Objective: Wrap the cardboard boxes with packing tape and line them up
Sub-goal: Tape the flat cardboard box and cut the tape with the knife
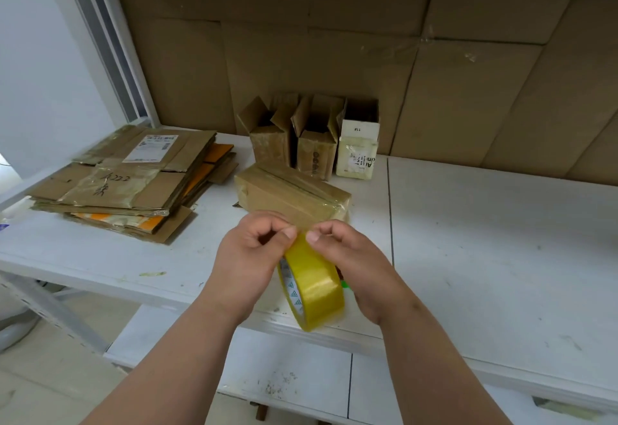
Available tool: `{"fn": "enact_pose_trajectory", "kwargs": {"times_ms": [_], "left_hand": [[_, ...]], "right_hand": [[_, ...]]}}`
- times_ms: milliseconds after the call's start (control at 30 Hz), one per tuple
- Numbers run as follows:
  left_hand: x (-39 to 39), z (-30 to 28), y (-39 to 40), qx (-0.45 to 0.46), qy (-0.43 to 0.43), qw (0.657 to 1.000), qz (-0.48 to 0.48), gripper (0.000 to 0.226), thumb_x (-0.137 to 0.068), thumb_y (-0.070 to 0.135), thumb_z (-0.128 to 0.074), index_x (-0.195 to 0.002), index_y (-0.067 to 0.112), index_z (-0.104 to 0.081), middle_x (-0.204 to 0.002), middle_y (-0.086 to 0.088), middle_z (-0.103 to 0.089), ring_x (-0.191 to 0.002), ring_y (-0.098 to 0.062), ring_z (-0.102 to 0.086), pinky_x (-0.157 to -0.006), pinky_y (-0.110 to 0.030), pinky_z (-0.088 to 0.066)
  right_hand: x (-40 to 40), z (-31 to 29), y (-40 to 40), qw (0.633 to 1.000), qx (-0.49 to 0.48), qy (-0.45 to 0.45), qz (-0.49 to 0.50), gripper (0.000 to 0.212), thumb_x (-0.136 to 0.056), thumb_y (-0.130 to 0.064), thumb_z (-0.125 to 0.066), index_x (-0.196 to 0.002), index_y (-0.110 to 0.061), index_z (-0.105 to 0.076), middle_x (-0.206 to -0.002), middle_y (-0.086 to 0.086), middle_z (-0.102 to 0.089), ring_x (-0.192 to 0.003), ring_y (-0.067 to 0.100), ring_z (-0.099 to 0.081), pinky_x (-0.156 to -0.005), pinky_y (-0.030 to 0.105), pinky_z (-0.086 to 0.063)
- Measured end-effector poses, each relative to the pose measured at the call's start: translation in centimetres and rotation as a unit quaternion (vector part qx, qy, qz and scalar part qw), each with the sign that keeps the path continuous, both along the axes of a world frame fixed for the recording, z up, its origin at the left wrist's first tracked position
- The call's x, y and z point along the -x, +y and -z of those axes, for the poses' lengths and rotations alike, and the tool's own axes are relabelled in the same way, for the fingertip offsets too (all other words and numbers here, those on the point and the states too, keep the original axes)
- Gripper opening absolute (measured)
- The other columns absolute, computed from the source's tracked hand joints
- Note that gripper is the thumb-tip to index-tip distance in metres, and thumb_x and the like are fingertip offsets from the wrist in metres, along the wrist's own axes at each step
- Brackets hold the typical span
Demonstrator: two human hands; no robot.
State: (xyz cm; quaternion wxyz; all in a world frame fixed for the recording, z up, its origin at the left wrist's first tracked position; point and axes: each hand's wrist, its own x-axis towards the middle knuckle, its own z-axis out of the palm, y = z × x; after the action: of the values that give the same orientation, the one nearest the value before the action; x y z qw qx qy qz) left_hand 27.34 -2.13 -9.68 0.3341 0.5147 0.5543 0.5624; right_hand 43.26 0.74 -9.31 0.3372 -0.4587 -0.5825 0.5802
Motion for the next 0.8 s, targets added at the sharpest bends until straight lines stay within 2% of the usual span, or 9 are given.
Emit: {"fn": "enact_pose_trajectory", "kwargs": {"times_ms": [67,133,233,400,467,533,667,733,800], "left_hand": [[-0.7,0.0,-0.5,-0.015,0.030,0.999,0.012,0.020,-0.089,0.005,-0.068,-0.075,0.020,-0.072,-0.095,0.008,-0.065,-0.093,-0.006,-0.062,-0.078,-0.017,-0.048],[-1.5,-0.1,-1.0,-0.031,0.065,0.997,0.020,0.022,-0.089,0.004,-0.068,-0.076,0.021,-0.072,-0.098,0.004,-0.063,-0.094,-0.007,-0.061,-0.079,-0.015,-0.048],[-2.8,-0.3,-1.9,-0.046,0.077,0.996,0.026,0.022,-0.090,0.005,-0.067,-0.078,0.022,-0.072,-0.100,0.003,-0.060,-0.096,-0.005,-0.059,-0.078,-0.012,-0.046],[-5.4,-1.6,-3.1,-0.053,0.044,0.998,0.012,0.023,-0.091,0.009,-0.066,-0.076,0.025,-0.072,-0.094,0.010,-0.061,-0.093,0.001,-0.059,-0.076,-0.007,-0.043],[-6.6,-2.1,-3.4,-0.043,0.011,0.999,-0.011,0.021,-0.092,0.011,-0.066,-0.078,0.025,-0.073,-0.088,0.013,-0.068,-0.086,0.003,-0.062,-0.071,-0.005,-0.043],[-7.7,-2.3,-3.5,-0.021,-0.046,0.998,-0.044,0.018,-0.091,0.013,-0.067,-0.081,0.026,-0.074,-0.082,0.016,-0.073,-0.081,0.004,-0.065,-0.066,-0.003,-0.043],[-9.5,-1.9,-3.3,0.024,-0.106,0.991,-0.084,0.016,-0.088,0.016,-0.072,-0.083,0.031,-0.074,-0.081,0.017,-0.074,-0.086,-0.001,-0.068,-0.070,-0.007,-0.046],[-10.3,-2.0,-3.2,0.043,-0.080,0.993,-0.079,0.022,-0.088,0.018,-0.073,-0.107,0.027,-0.072,-0.070,0.014,-0.069,-0.082,-0.007,-0.067,-0.068,-0.008,-0.043],[-10.9,-2.0,-3.2,0.057,-0.070,0.994,-0.058,0.064,-0.088,0.018,-0.074,-0.143,0.027,-0.044,-0.067,0.008,-0.066,-0.074,0.002,-0.066,-0.065,-0.007,-0.041]], "right_hand": [[0.0,0.1,-0.4,1.000,0.022,0.014,0.015,0.026,-0.070,-0.049,-0.072,-0.095,-0.042,-0.069,-0.113,-0.003,-0.069,-0.109,0.021,-0.064,-0.096,0.044,-0.053],[-0.2,0.2,-1.0,0.997,0.043,0.054,0.019,0.031,-0.066,-0.040,-0.071,-0.097,-0.046,-0.070,-0.120,0.002,-0.067,-0.115,0.027,-0.062,-0.104,0.053,-0.047],[-0.8,0.0,-1.6,0.998,0.024,0.048,0.034,0.039,-0.062,-0.037,-0.065,-0.100,-0.048,-0.069,-0.120,0.001,-0.067,-0.114,0.026,-0.062,-0.103,0.052,-0.048],[-2.3,-0.8,-2.5,0.995,-0.016,0.021,0.095,0.021,-0.072,-0.037,-0.063,-0.091,-0.038,-0.070,-0.099,-0.005,-0.074,-0.100,0.022,-0.068,-0.096,0.051,-0.053],[-2.9,-0.9,-3.0,0.992,-0.034,0.031,0.122,0.009,-0.083,-0.033,-0.065,-0.089,-0.035,-0.071,-0.093,-0.007,-0.074,-0.095,0.021,-0.069,-0.091,0.046,-0.056],[-3.6,-0.7,-3.6,0.986,-0.057,0.046,0.150,0.007,-0.090,-0.027,-0.066,-0.088,-0.032,-0.071,-0.080,-0.012,-0.071,-0.084,0.014,-0.068,-0.079,0.031,-0.056],[-5.0,0.0,-4.5,0.976,-0.105,0.029,0.187,0.007,-0.092,-0.026,-0.063,-0.089,-0.029,-0.069,-0.056,-0.021,-0.055,-0.059,-0.002,-0.052,-0.055,0.008,-0.038],[-5.7,0.3,-4.9,0.972,-0.117,0.015,0.205,0.009,-0.093,-0.025,-0.062,-0.089,-0.028,-0.069,-0.059,-0.019,-0.056,-0.059,-0.003,-0.050,-0.053,0.008,-0.037],[-6.5,0.6,-5.2,0.966,-0.127,0.015,0.224,0.011,-0.094,-0.023,-0.062,-0.086,-0.026,-0.069,-0.065,-0.013,-0.059,-0.060,-0.001,-0.050,-0.054,0.009,-0.038]]}}
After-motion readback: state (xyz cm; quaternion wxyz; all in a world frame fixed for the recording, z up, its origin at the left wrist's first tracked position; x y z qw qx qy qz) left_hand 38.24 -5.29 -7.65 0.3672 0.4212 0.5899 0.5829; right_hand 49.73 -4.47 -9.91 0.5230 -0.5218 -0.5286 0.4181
